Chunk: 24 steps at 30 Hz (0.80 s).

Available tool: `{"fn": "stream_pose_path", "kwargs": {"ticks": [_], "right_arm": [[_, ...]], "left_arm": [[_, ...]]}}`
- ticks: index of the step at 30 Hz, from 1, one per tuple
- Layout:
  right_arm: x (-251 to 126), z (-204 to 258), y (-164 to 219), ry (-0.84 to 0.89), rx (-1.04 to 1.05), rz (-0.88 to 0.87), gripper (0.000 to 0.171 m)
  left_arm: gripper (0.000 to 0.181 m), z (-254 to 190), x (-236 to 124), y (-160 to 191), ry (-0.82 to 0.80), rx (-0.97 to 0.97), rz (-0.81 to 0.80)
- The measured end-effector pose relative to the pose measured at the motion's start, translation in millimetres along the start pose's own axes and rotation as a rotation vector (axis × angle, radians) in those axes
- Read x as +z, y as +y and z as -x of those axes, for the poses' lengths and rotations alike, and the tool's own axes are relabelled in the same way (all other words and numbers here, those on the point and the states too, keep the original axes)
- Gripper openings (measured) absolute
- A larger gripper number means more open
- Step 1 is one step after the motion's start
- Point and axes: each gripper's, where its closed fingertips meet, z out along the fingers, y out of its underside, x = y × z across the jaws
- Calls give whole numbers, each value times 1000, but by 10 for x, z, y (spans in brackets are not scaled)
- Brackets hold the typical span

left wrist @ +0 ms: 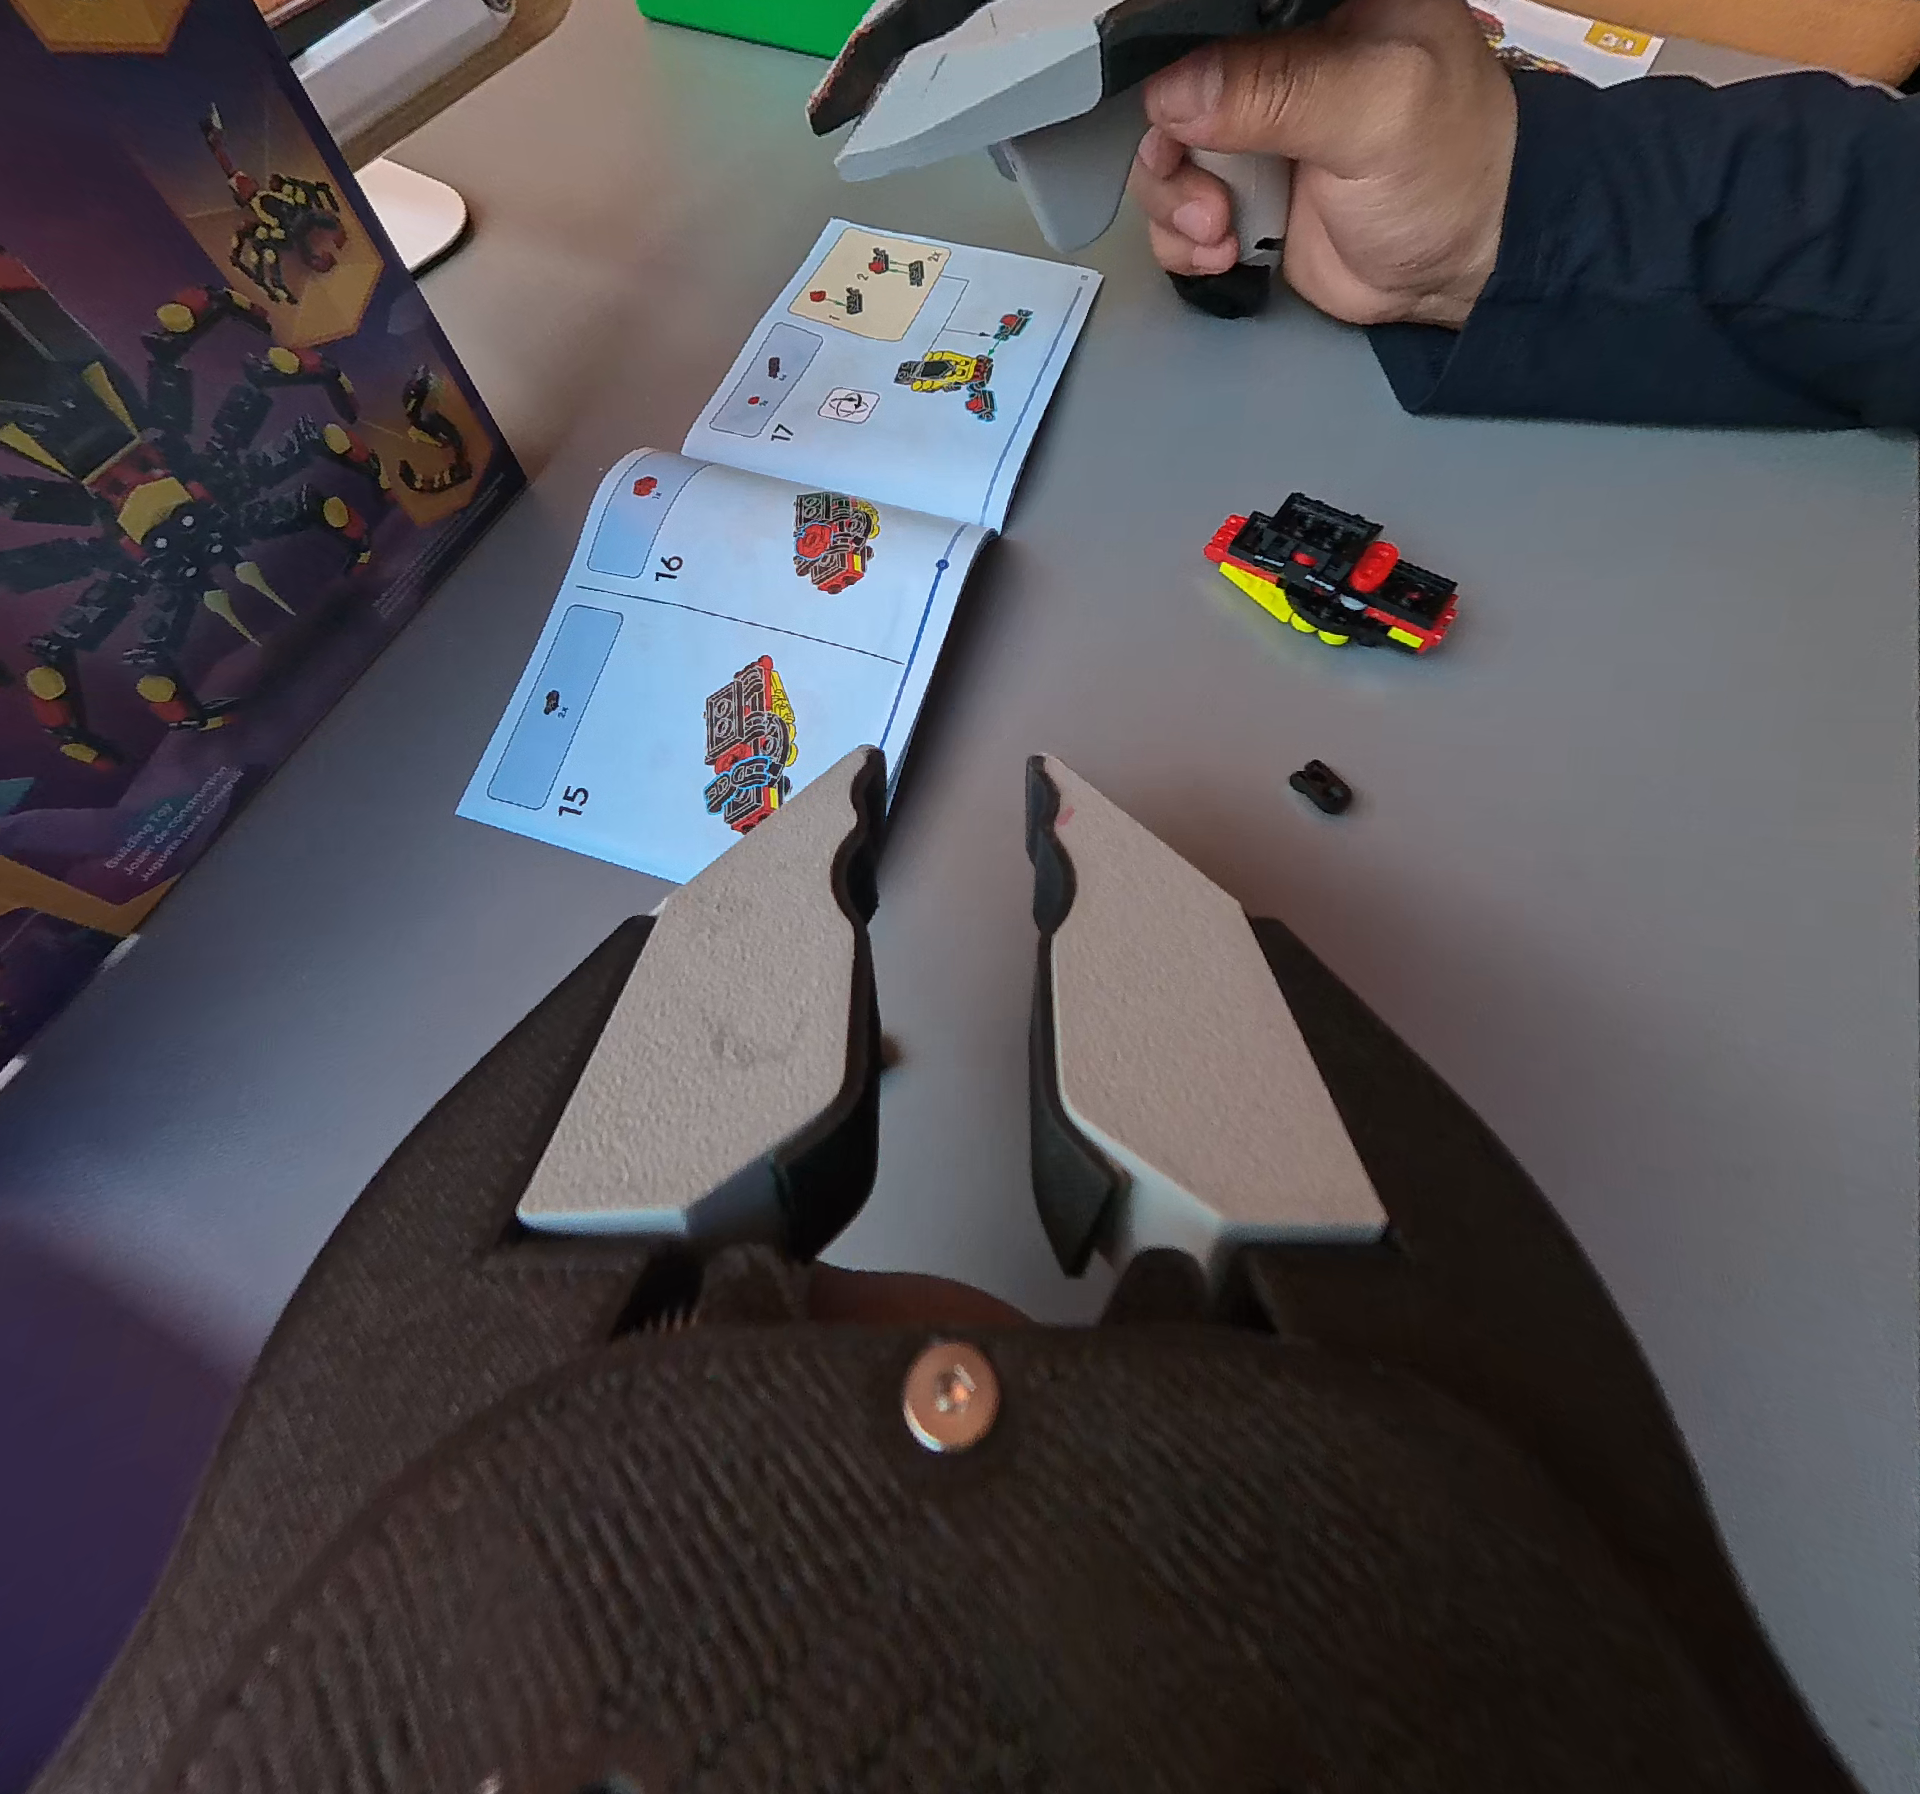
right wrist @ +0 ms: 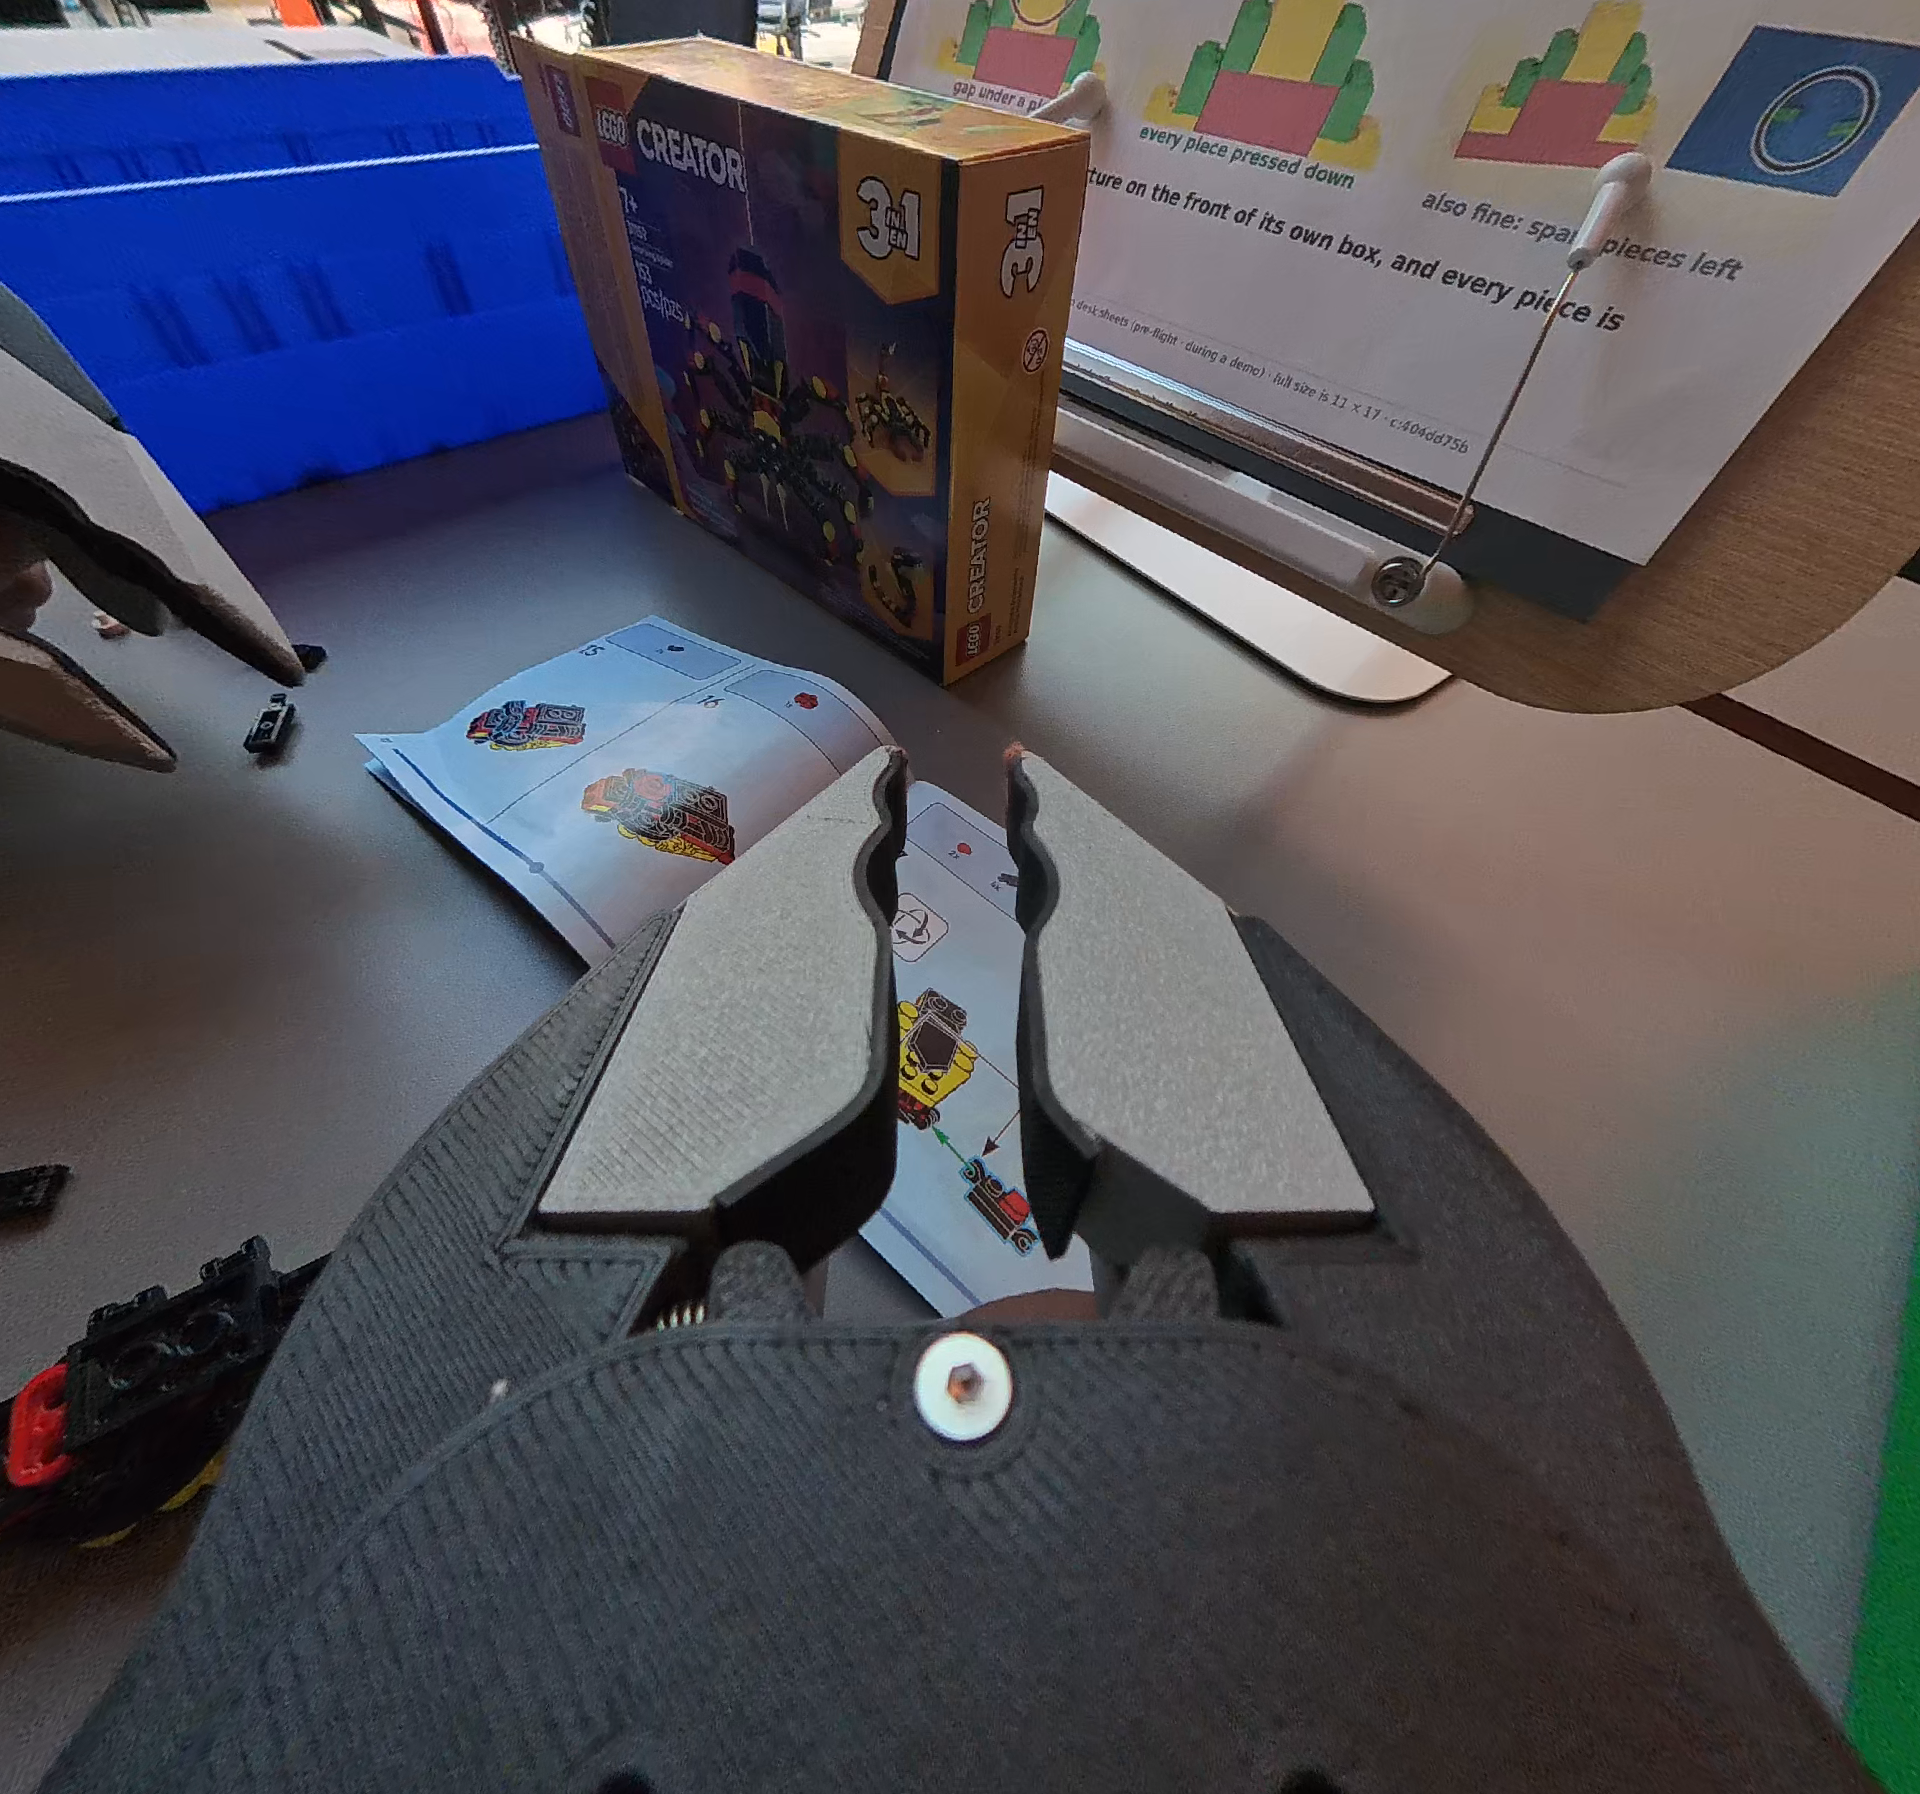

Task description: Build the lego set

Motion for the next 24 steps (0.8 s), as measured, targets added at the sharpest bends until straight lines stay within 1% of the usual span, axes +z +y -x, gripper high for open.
{"fn": "stream_pose_path", "kwargs": {"ticks": [20,22,24], "right_arm": [[-2,-7,0,5,1,0,15],[-3,-14,0,8,5,-1,15],[-1,-21,2,8,11,0,15]], "left_arm": [[25,15,3,5,-6,-5,0],[23,44,-12,-10,-21,-2,-8],[20,153,-71,-80,-75,-11,-47]]}}
